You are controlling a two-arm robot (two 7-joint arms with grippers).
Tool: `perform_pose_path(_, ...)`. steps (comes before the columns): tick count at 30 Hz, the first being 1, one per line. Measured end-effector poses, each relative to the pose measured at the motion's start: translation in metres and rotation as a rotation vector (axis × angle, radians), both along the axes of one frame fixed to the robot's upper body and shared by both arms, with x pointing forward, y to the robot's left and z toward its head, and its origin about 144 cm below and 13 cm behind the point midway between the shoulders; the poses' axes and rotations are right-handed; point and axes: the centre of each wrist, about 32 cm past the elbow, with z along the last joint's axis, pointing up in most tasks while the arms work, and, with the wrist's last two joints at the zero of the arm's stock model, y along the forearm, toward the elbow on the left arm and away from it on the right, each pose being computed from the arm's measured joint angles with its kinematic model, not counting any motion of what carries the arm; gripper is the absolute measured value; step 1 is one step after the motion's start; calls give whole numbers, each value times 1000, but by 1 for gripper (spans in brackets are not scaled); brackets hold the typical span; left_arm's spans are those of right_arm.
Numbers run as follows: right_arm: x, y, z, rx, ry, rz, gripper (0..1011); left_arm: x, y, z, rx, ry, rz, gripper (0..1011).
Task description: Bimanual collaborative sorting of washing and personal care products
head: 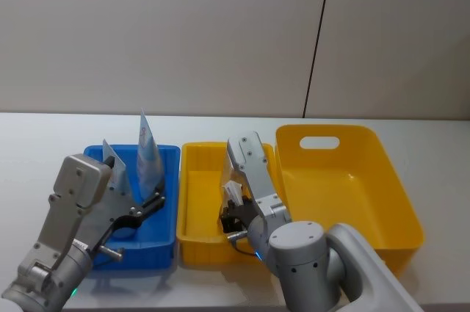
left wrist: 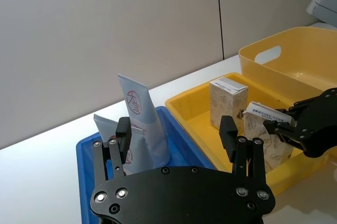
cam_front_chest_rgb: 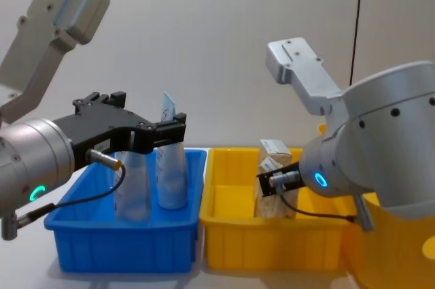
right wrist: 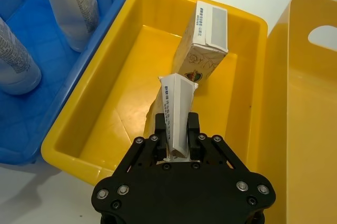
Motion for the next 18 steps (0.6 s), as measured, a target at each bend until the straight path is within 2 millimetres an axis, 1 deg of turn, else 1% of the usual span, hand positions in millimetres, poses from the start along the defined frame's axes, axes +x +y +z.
perform_pose_path(18,0,1,1,3,-8,4,206,0,0,0,0,0,0,1001)
